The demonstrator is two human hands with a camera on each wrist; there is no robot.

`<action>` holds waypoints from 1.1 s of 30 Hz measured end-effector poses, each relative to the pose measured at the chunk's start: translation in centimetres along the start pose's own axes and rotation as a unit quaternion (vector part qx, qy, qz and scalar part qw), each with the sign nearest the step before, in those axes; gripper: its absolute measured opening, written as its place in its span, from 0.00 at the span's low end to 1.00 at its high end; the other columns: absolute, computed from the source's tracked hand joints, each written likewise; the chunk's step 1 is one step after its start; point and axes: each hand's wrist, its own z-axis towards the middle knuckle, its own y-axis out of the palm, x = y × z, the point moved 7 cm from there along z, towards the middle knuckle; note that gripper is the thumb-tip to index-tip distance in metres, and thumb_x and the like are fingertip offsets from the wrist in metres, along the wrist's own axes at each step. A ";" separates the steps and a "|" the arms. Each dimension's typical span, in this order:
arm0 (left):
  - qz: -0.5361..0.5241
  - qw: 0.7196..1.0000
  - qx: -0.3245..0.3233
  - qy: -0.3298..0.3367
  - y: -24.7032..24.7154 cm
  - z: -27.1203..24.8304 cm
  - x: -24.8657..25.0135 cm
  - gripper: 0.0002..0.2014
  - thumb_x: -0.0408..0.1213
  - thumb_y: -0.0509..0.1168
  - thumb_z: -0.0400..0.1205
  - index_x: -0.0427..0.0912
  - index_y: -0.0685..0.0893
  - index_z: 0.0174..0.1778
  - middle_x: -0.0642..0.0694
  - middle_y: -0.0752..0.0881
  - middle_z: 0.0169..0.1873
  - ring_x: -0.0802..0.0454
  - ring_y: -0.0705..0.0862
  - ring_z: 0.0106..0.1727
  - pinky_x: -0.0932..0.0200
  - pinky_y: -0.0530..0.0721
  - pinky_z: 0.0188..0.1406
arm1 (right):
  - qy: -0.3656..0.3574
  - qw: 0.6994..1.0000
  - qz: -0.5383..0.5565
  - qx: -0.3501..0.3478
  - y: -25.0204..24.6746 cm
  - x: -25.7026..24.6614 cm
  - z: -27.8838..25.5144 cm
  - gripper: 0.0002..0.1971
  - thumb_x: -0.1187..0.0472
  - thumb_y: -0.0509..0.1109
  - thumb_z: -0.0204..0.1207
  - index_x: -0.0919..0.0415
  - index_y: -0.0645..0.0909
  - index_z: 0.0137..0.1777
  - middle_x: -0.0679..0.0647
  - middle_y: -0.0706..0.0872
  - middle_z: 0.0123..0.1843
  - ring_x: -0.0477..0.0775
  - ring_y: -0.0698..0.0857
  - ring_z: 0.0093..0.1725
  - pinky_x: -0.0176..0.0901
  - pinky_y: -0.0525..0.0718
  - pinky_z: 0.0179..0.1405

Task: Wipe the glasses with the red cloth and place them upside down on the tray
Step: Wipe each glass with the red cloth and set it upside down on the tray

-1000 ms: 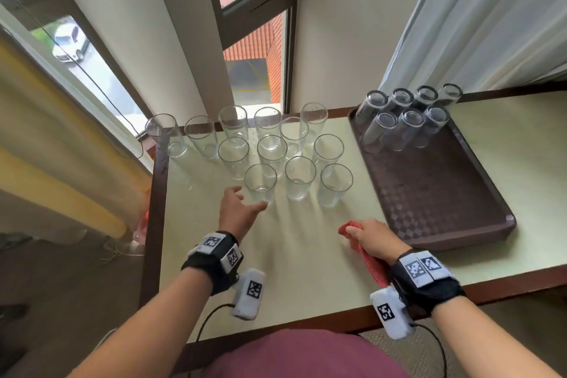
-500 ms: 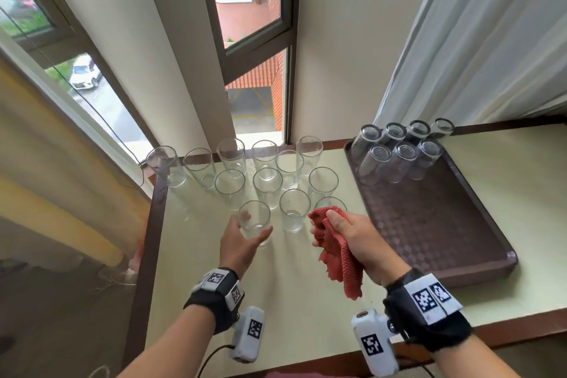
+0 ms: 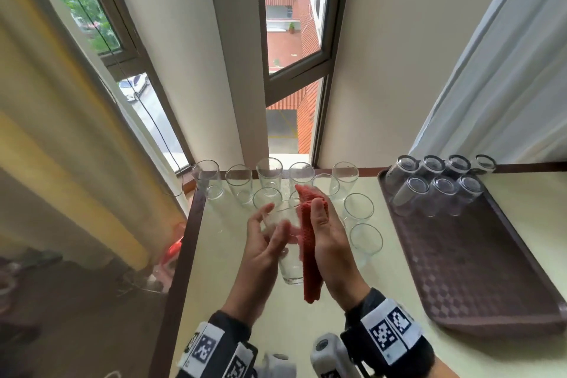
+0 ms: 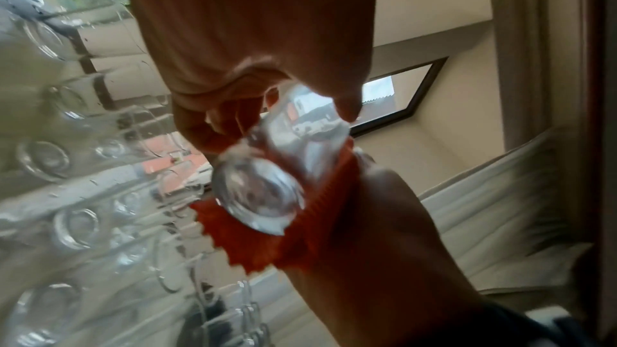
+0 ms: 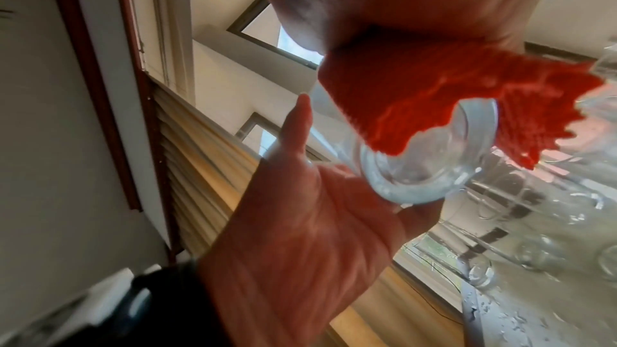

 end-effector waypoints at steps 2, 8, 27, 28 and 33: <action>-0.005 1.000 0.009 -0.007 -0.1 -0.4 0.0 0.24 0.55 0.56 0.80 0.59 0.65 0.73 0.52 0.92 0.47 0.67 0.88 0.54 0.61 0.77 0.54 | -0.008 1.000 -0.014 -0.014 1.2 -0.4 -0.2 0.39 0.19 0.53 0.69 0.37 0.69 0.77 0.30 0.85 0.58 0.51 0.87 0.63 0.64 0.84 0.66; -0.017 0.999 0.028 -0.015 -1.7 -1.1 0.6 0.26 0.62 0.52 0.79 0.57 0.73 0.70 0.51 0.88 0.60 0.59 0.88 0.59 0.54 0.81 0.56 | -0.064 0.997 -0.030 -0.033 3.9 -1.1 -2.1 0.34 0.28 0.57 0.76 0.32 0.60 0.82 0.42 0.72 0.81 0.51 0.76 0.77 0.66 0.80 0.70; -0.020 0.999 0.000 -0.044 -5.3 -2.5 0.3 0.25 0.58 0.48 0.88 0.53 0.66 0.78 0.51 0.84 0.66 0.61 0.88 0.58 0.57 0.86 0.54 | -0.102 0.977 -0.180 0.058 8.1 -2.2 -3.4 0.30 0.38 0.57 0.79 0.32 0.51 0.79 0.49 0.41 0.90 0.38 0.52 0.81 0.12 0.67 0.62; -0.020 0.999 0.004 -0.045 -5.4 -2.6 0.2 0.25 0.56 0.48 0.88 0.51 0.65 0.79 0.51 0.85 0.64 0.59 0.87 0.60 0.58 0.86 0.55 | -0.112 0.976 -0.177 0.063 8.2 -2.1 -3.7 0.29 0.40 0.58 0.81 0.33 0.50 0.79 0.50 0.46 0.90 0.39 0.54 0.82 0.11 0.67 0.60; -0.018 0.999 0.012 -0.043 -4.1 -2.9 0.9 0.17 0.50 0.48 0.91 0.50 0.74 0.71 0.56 0.91 0.49 0.57 0.89 0.54 0.58 0.86 0.50 | -0.151 0.969 -0.177 0.084 6.7 -2.3 -5.0 0.27 0.44 0.62 0.79 0.30 0.58 0.77 0.49 0.68 0.77 0.34 0.76 0.67 0.18 0.77 0.56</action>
